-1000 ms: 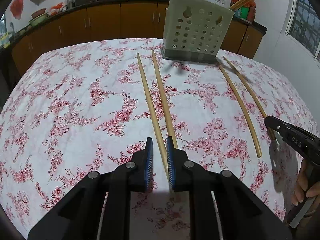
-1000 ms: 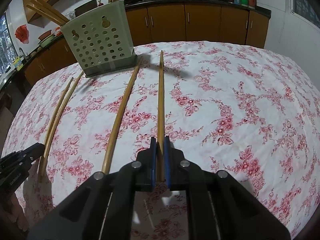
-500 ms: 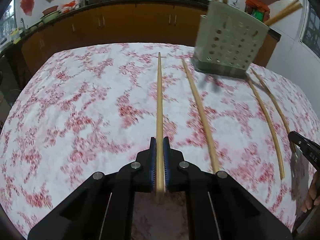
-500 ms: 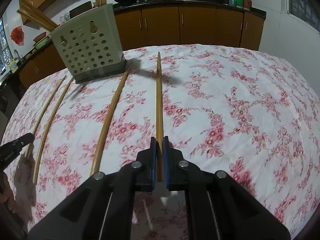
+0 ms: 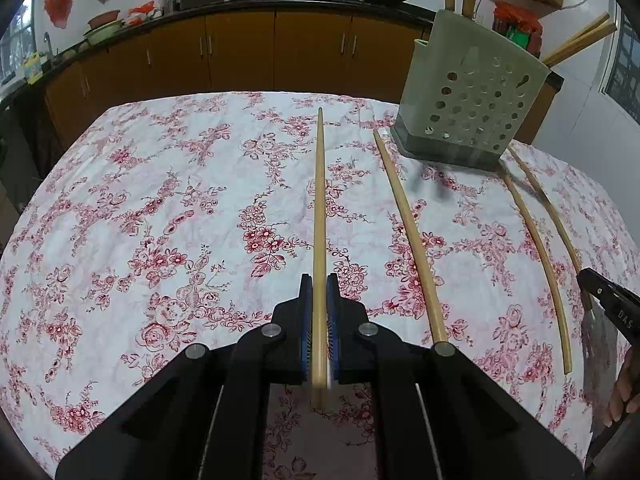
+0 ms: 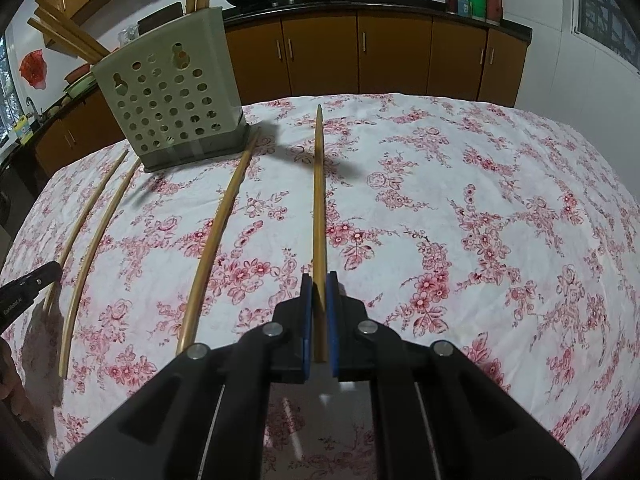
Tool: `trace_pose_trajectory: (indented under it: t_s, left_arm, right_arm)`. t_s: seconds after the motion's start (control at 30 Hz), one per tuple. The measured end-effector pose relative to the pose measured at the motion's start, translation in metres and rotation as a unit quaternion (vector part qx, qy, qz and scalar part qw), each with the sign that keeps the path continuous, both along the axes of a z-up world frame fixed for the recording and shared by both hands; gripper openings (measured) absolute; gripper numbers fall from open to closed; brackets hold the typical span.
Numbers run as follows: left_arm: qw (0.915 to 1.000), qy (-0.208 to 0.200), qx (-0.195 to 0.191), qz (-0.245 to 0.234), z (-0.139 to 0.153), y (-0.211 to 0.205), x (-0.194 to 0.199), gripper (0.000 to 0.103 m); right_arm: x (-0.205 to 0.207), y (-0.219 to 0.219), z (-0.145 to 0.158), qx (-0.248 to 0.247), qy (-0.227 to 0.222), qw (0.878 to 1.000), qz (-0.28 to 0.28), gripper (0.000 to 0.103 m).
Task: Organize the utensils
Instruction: 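Close the left gripper on a chopstick while the right gripper grasps another, then raise the left gripper's chopstick upright over the holder while the right gripper lifts its own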
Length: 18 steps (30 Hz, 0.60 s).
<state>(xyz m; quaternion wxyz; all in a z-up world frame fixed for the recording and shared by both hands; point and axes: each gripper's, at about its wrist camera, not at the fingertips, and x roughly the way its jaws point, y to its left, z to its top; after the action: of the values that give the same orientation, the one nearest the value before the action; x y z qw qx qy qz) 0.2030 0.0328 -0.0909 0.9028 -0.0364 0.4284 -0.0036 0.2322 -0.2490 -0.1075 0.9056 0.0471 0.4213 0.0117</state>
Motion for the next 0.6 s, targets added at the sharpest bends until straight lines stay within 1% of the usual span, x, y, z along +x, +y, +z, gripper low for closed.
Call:
trace_pose_trajectory:
  t_s: [0.6]
  left_arm:
    - [0.9999,0.0,-0.013,0.003,-0.0003,0.001,-0.0014,0.008]
  right_arm:
    - [-0.0007,-0.0002,-0.0006,0.0,0.0,1.0,0.0,0.009]
